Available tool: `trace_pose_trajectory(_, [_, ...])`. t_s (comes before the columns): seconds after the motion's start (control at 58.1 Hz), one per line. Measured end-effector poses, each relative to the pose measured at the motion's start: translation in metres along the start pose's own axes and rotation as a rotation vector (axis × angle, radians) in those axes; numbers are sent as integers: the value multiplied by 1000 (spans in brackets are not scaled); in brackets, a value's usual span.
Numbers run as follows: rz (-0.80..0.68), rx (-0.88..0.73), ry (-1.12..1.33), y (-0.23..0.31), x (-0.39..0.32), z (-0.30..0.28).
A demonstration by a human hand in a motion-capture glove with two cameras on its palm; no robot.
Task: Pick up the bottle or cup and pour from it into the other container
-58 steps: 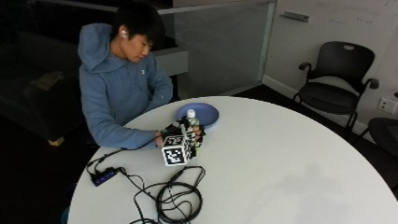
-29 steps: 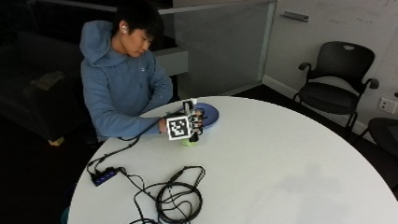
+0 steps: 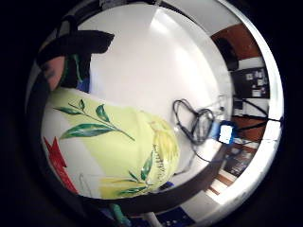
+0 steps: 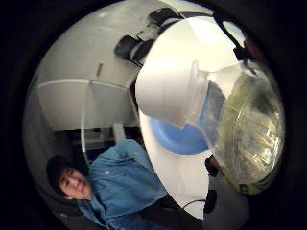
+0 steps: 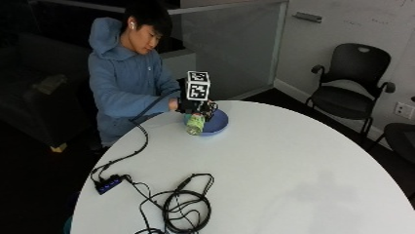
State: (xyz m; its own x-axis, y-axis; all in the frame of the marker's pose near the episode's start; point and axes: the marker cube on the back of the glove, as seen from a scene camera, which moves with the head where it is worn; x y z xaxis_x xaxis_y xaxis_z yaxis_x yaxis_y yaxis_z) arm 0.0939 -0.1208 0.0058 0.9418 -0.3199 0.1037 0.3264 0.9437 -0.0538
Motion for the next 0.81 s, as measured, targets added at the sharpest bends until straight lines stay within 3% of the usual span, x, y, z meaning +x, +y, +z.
trace_pose_trajectory(0.206, [113, -171, 434, -18, -27, 2])
trace_pose_trajectory(0.31, [44, -255, 654, -23, -40, 7])
trace_pose_trajectory(0.499, [35, -333, 825, -37, -74, 32])
trace_pose_trajectory(0.568, [2, -356, 906, -34, -46, 18])
trace_pose_trajectory(0.808, [34, -331, 746, -39, -86, 43])
